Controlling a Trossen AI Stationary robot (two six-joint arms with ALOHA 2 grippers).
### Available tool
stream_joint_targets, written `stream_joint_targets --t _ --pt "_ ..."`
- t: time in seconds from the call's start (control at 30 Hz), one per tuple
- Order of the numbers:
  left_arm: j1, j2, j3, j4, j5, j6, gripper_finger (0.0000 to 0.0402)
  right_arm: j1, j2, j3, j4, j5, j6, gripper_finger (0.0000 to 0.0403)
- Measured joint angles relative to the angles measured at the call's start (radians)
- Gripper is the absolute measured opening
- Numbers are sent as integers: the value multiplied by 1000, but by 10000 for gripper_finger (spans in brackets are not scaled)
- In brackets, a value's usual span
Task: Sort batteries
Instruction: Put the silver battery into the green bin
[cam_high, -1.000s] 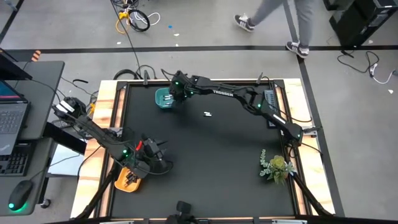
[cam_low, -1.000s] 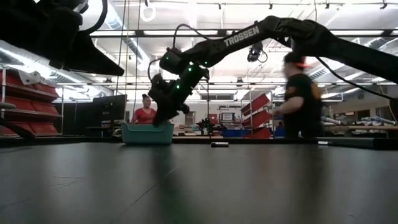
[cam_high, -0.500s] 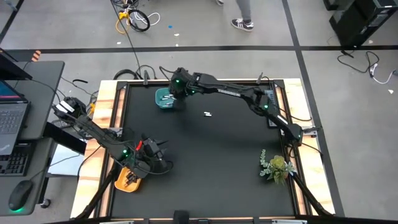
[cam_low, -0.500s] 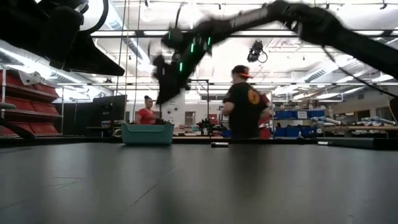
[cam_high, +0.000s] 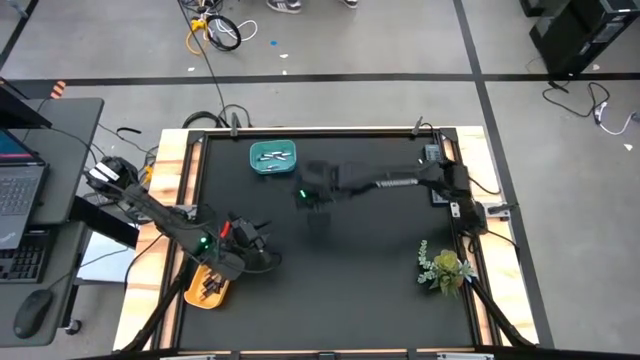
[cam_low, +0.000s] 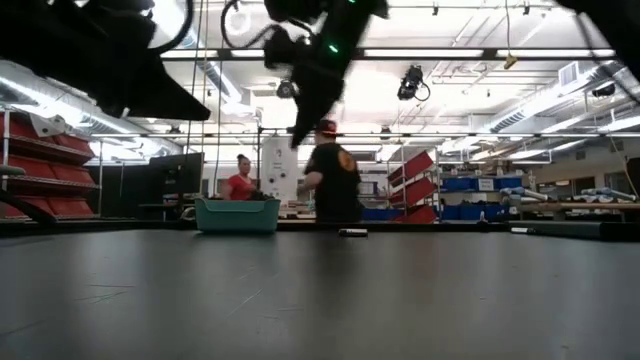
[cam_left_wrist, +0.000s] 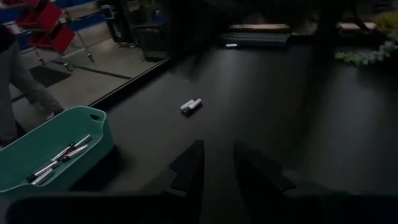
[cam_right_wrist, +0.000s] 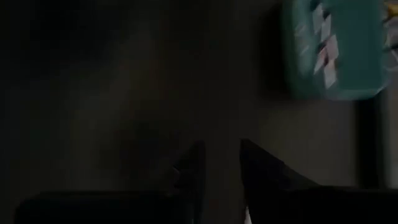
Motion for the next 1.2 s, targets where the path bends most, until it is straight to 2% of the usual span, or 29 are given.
stream_joint_targets --t 0.2,0.37,0.47,0.57,0.77,1.0,1.2 --pt "86 0 0 41 44 31 101 136 -249 -515 379 116 218 85" --pt "235 12 0 208 363 218 101 239 -418 -858 596 289 424 85" --pt "323 35 1 294 483 323 101 284 -507 -1015 716 377 552 85" --pt "422 58 19 299 594 370 101 325 -549 -1156 829 408 642 85" --pt "587 150 105 294 782 476 101 400 -574 -1327 1094 432 695 85" --pt "718 332 251 271 1010 607 103 475 -575 -1380 1185 570 751 85" --pt "790 500 442 130 1034 640 132 524 -575 -1383 1228 679 727 85"
